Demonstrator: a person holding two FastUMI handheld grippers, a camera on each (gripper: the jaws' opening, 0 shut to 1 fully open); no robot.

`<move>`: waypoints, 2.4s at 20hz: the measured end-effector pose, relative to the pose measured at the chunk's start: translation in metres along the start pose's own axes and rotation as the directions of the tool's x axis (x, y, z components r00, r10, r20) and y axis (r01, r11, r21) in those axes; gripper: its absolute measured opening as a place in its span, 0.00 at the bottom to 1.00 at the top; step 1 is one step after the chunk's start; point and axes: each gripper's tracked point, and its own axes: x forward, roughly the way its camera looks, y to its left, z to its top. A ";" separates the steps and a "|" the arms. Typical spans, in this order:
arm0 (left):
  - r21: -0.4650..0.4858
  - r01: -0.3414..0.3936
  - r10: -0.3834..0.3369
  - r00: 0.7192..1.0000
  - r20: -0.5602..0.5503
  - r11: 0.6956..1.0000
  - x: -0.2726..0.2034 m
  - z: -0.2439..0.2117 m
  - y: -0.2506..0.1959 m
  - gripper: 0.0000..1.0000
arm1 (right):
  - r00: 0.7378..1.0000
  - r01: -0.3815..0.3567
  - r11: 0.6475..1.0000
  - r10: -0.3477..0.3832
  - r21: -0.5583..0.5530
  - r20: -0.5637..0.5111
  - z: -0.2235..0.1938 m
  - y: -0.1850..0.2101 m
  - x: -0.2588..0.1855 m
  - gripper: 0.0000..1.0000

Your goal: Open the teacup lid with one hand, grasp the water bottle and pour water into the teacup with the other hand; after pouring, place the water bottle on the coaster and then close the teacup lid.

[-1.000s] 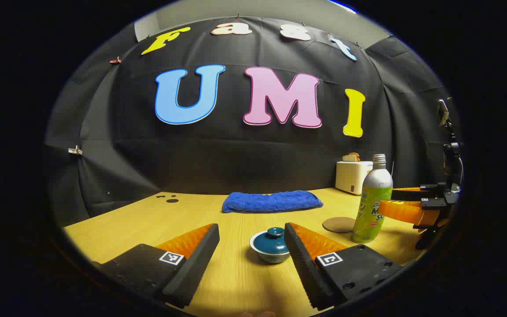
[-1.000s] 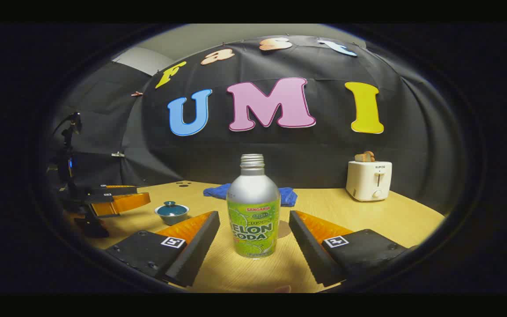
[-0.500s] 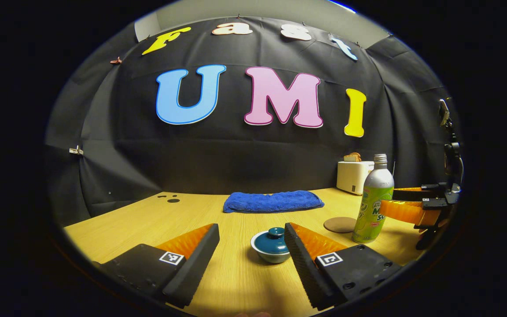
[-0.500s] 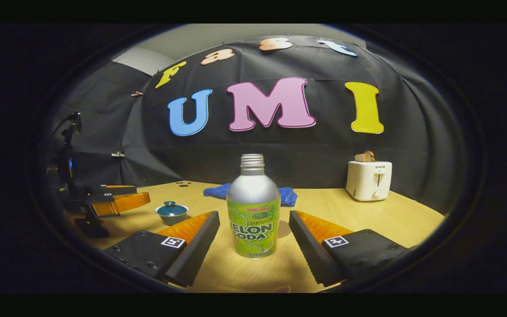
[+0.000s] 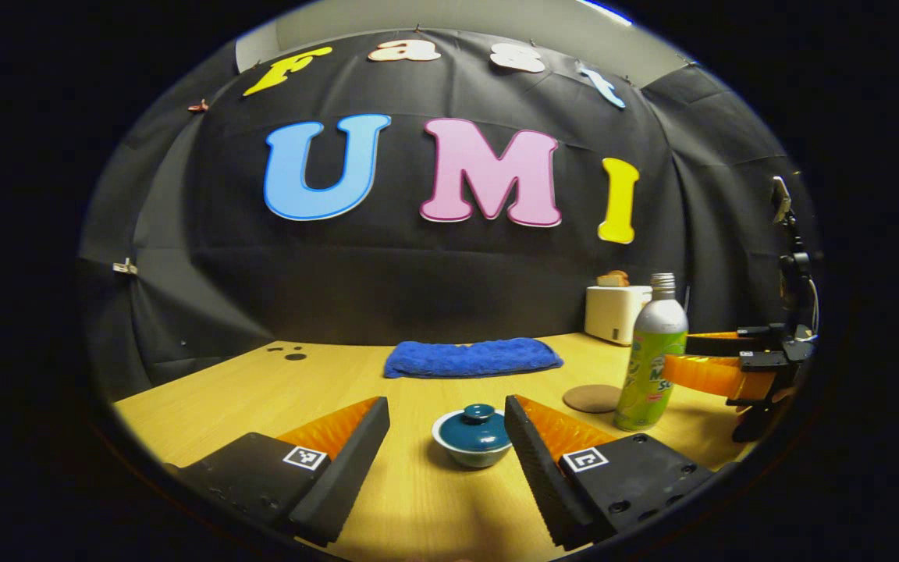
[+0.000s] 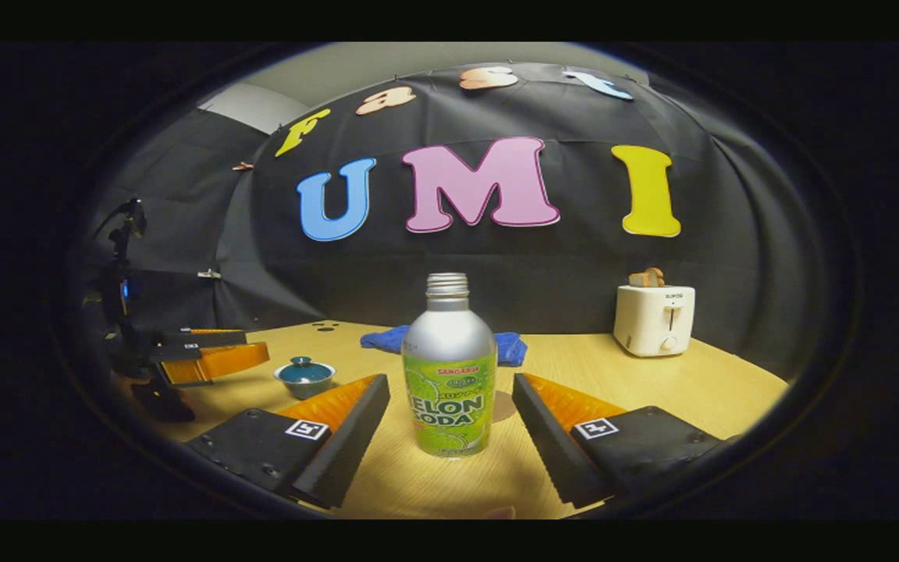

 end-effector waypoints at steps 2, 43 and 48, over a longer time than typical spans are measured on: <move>0.012 0.009 -0.009 1.000 -0.018 1.000 0.009 -0.003 0.003 0.94 | 1.000 0.000 1.000 0.000 0.000 0.000 0.000 0.000 0.001 0.98; -0.175 -0.086 0.090 0.996 0.015 0.981 0.001 0.019 0.045 0.34 | 0.999 0.036 0.999 -0.036 -0.002 -0.008 -0.004 0.010 0.033 0.82; -0.193 -0.104 0.111 0.993 0.027 0.976 -0.014 0.028 0.068 0.31 | 0.993 0.117 0.977 -0.119 -0.180 0.001 0.004 -0.005 0.037 0.78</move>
